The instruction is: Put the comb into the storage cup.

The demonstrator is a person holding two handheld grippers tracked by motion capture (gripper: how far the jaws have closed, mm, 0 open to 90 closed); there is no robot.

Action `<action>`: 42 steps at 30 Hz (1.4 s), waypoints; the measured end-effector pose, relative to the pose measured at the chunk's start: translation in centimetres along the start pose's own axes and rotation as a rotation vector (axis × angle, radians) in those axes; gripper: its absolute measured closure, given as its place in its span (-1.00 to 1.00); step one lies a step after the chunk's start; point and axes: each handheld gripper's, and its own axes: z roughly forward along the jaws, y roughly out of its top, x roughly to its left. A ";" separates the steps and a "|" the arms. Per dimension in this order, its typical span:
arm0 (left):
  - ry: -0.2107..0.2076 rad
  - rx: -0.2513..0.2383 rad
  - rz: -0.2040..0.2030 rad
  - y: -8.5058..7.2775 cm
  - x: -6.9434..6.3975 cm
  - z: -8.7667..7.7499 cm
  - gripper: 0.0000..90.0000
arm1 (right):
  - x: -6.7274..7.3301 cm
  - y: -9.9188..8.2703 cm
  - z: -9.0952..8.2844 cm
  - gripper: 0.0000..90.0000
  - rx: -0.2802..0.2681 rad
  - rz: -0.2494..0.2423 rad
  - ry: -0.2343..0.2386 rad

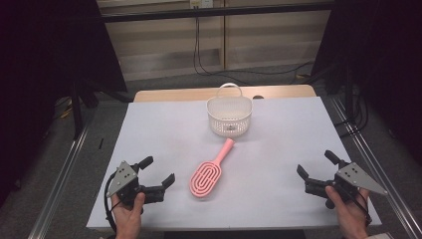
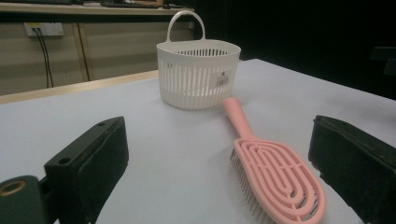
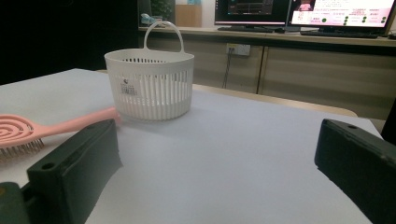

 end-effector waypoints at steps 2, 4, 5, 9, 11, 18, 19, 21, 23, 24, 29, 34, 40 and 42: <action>0.000 0.001 0.005 0.1 0.0 0.2 -0.89 | 0.0 0.0 0.1 -1.00 0.004 0.001 0.002; 0.001 0.000 0.011 0.3 -0.1 0.4 -0.89 | 0.0 0.0 0.1 -1.00 0.001 0.002 0.001; -0.005 0.003 0.012 0.4 -0.1 0.6 -0.89 | 0.0 0.0 0.1 -1.00 0.001 0.002 0.001; -0.010 0.004 0.034 0.9 -0.3 1.3 -0.89 | 0.0 0.0 0.0 -1.00 -0.002 0.002 0.005; -0.029 0.000 0.002 1.0 -0.3 1.7 -0.89 | 0.0 0.0 0.0 -1.00 -0.002 0.001 0.006; -0.015 0.018 0.019 1.3 -0.5 2.5 -0.89 | 0.0 0.0 0.0 -1.00 -0.002 -0.002 0.011; -0.020 0.022 0.011 1.3 -0.5 2.6 -0.89 | 0.0 0.0 0.1 -1.00 -0.003 -0.003 0.013; -0.019 0.033 0.011 1.5 -0.5 2.9 -0.89 | 0.0 0.0 0.1 -1.00 -0.003 -0.003 0.014; -0.032 0.048 0.017 1.6 -0.5 3.2 -0.89 | 0.0 0.0 0.1 -1.00 -0.003 -0.004 0.015; -0.033 0.051 0.011 1.6 -0.6 3.3 -0.89 | 0.0 0.0 0.1 -1.00 -0.004 -0.004 0.016; -0.043 0.056 0.022 2.2 -0.9 3.6 -0.89 | 0.0 0.0 0.0 -1.00 -0.003 -0.004 0.014; -0.042 0.046 0.043 2.8 -1.1 4.3 -0.91 | 0.1 0.0 0.1 -1.00 -0.005 -0.005 0.016; -0.039 0.049 0.041 3.2 -1.1 4.9 -0.92 | 0.1 0.0 0.0 -1.00 -0.008 -0.002 0.018; -0.039 0.053 0.040 3.4 -1.1 5.0 -0.92 | 0.1 0.1 0.0 -1.00 -0.008 -0.005 0.017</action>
